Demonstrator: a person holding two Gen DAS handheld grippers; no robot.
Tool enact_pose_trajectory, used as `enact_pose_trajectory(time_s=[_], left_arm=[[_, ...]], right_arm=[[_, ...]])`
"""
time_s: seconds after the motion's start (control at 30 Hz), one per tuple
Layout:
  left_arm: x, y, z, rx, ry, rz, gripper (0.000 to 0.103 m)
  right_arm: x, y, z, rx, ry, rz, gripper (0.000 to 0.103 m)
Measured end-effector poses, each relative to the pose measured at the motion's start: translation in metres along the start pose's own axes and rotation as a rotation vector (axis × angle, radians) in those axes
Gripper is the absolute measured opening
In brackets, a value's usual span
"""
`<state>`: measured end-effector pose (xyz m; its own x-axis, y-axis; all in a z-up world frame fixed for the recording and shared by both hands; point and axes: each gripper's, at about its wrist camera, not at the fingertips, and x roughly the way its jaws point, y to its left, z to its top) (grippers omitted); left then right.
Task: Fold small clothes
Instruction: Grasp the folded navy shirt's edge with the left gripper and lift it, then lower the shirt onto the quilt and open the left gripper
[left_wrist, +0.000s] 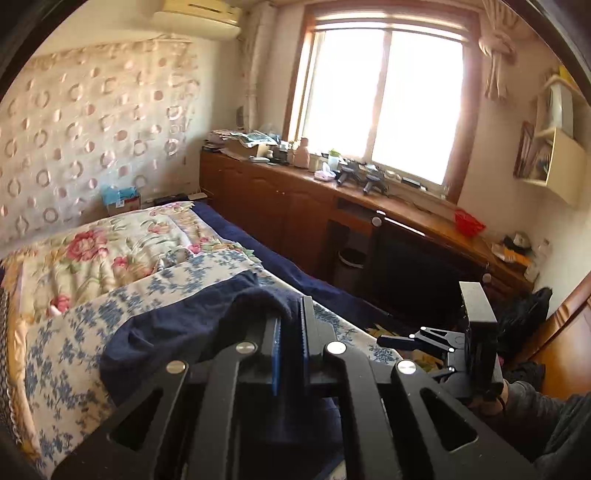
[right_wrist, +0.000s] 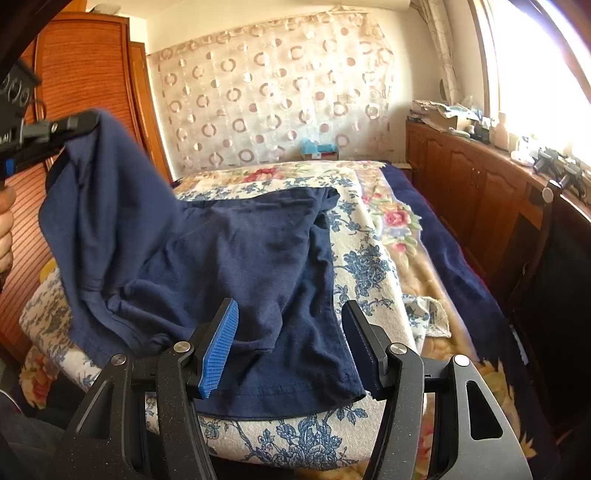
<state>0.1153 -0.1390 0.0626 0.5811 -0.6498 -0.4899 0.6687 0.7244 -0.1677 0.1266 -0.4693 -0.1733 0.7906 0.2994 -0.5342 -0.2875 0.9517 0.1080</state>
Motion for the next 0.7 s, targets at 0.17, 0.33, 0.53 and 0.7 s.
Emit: enact_pose_trajectory(time_s=[0.17,0.33,0.53,0.7], left_arm=[[0.024,-0.007,-0.002,-0.002,0.092,-0.040,0.019],[0.011,-0.018,-0.013,0.036,0.074,0.011,0.057],[-0.014,0.002,-0.023,-0.003,0.053,0.058,0.060],[-0.031,0.032,-0.048,-0.069,0.041,0.145,0.060]], right_arm=[[-0.002,0.001,-0.002,-0.007,-0.001,0.010,0.060],[-0.001,-0.001,-0.002,-0.007,-0.002,0.005,0.060],[-0.001,0.000,0.002,-0.011,-0.008,-0.008,0.060],[-0.002,0.004,0.012,-0.030,-0.017,-0.011,0.060]])
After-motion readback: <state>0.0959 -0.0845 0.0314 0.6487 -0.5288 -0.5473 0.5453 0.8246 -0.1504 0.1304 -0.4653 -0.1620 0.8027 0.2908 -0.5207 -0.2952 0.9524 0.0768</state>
